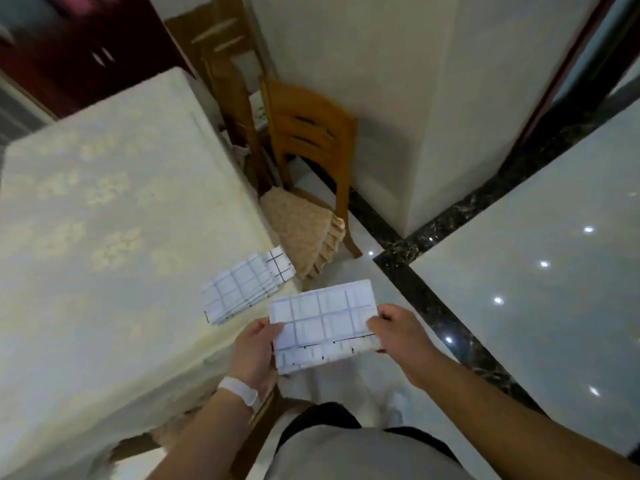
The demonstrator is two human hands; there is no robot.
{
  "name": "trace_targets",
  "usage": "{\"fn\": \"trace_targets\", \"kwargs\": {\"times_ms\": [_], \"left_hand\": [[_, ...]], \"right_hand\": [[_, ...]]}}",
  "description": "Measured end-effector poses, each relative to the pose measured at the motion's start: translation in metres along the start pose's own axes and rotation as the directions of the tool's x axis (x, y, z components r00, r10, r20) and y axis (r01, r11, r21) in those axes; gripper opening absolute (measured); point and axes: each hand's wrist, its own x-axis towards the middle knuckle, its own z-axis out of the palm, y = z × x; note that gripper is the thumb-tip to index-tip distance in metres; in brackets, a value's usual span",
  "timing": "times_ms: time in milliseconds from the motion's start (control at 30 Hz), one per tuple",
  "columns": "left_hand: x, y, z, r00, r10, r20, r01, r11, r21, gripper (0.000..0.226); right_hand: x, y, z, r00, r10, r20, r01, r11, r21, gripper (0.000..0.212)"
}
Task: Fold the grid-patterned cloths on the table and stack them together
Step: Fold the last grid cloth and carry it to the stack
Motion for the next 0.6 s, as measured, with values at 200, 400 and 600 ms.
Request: {"fn": "trace_targets", "kwargs": {"times_ms": [200, 400, 600], "left_hand": [[0.023, 0.006, -0.04, 0.985, -0.046, -0.169, 0.022, 0.99, -0.139, 0.015], [0.069, 0.006, -0.076, 0.967, -0.082, -0.243, 0.025, 0.974, -0.226, 0.01], [0.127, 0.008, -0.105, 0.963, -0.091, -0.254, 0.056, 0.988, -0.141, 0.01]], "right_hand": [[0.041, -0.029, 0.043, 0.987, -0.002, 0.163, 0.034, 0.981, -0.191, 0.019], [0.083, -0.06, 0.093, 0.967, -0.001, 0.255, 0.092, 0.934, -0.344, 0.013], [0.121, -0.088, 0.127, 0.955, 0.031, 0.295, 0.12, 0.869, -0.48, 0.011]]}}
